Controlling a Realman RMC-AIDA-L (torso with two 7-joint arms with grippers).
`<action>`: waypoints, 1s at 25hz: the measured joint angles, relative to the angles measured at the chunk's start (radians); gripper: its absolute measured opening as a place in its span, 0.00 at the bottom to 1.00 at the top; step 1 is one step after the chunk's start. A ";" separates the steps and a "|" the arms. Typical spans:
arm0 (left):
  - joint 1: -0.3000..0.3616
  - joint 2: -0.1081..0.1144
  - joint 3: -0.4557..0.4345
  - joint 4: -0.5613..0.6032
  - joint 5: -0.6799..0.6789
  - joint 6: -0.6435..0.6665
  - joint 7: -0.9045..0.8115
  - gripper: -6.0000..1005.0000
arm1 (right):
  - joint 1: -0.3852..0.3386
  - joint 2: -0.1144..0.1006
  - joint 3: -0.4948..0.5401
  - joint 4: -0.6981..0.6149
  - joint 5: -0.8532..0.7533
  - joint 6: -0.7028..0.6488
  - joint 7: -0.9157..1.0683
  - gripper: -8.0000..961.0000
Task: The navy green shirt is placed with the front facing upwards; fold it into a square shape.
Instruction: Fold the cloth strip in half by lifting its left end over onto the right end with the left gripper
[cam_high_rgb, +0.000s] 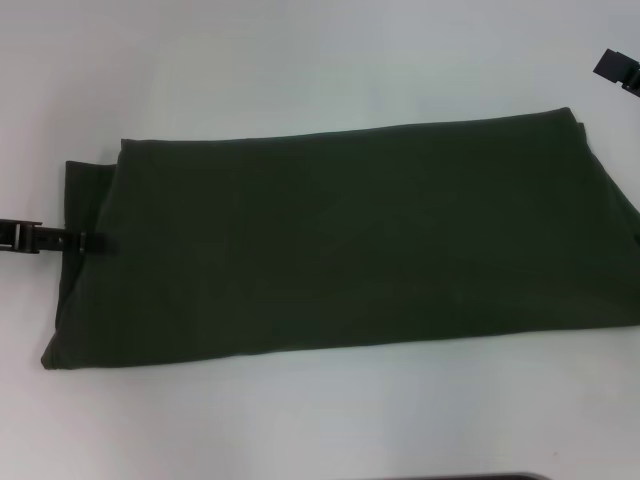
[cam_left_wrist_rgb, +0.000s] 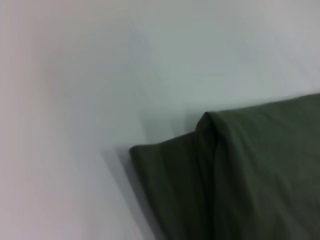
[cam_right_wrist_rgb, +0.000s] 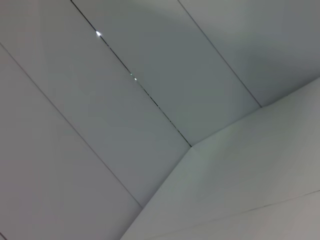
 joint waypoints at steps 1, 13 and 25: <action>-0.001 0.000 0.000 0.000 0.005 0.000 -0.004 0.87 | 0.000 0.000 0.000 0.000 0.000 0.000 0.000 0.57; -0.020 0.000 0.001 -0.001 0.036 0.020 -0.045 0.87 | 0.001 0.000 0.000 0.000 0.000 0.002 0.002 0.57; -0.047 -0.007 0.009 -0.010 0.049 0.067 -0.047 0.87 | 0.002 -0.001 0.002 -0.002 0.000 0.005 0.002 0.57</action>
